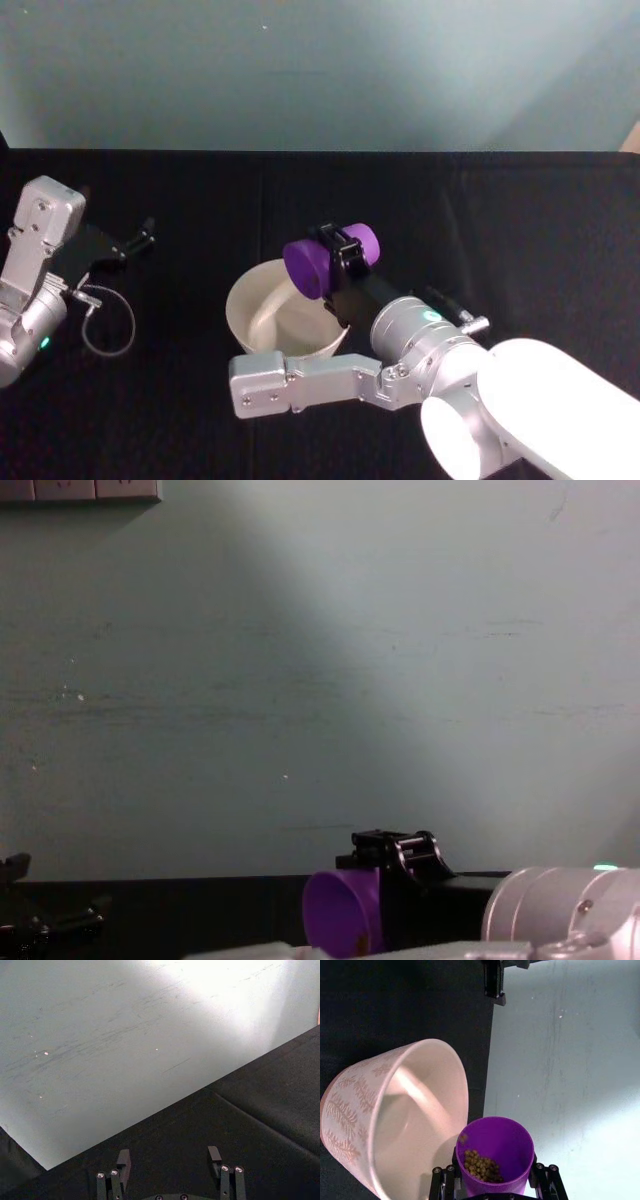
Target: Pick up the cup and pour the mung beans from the cup into the bowl.
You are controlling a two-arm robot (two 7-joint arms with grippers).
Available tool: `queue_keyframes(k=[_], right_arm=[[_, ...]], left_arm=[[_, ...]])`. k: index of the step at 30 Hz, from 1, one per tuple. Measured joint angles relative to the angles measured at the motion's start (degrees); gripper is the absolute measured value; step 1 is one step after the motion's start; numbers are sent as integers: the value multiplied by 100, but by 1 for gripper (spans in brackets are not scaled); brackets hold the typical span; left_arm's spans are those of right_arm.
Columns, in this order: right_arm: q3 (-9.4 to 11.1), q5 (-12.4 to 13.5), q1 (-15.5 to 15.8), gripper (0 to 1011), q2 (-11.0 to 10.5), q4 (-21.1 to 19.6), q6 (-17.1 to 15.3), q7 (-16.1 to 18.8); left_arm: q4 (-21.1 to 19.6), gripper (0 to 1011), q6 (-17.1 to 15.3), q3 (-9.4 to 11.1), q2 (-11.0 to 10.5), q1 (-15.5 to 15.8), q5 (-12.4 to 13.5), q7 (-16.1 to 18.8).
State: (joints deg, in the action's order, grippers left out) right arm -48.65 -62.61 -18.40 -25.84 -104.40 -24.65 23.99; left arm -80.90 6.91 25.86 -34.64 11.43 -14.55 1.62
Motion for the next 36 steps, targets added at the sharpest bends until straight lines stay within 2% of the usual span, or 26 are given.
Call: queue_keyframes(k=[10,36], right_arm=[[-82,-446,30,729,48,-25,-36,141],[78,-893,225,729,226,-53,148,330]], left_arm=[[0,1000,0,0,0,0,0,0],[0,1000,0,0,0,0,0,0]])
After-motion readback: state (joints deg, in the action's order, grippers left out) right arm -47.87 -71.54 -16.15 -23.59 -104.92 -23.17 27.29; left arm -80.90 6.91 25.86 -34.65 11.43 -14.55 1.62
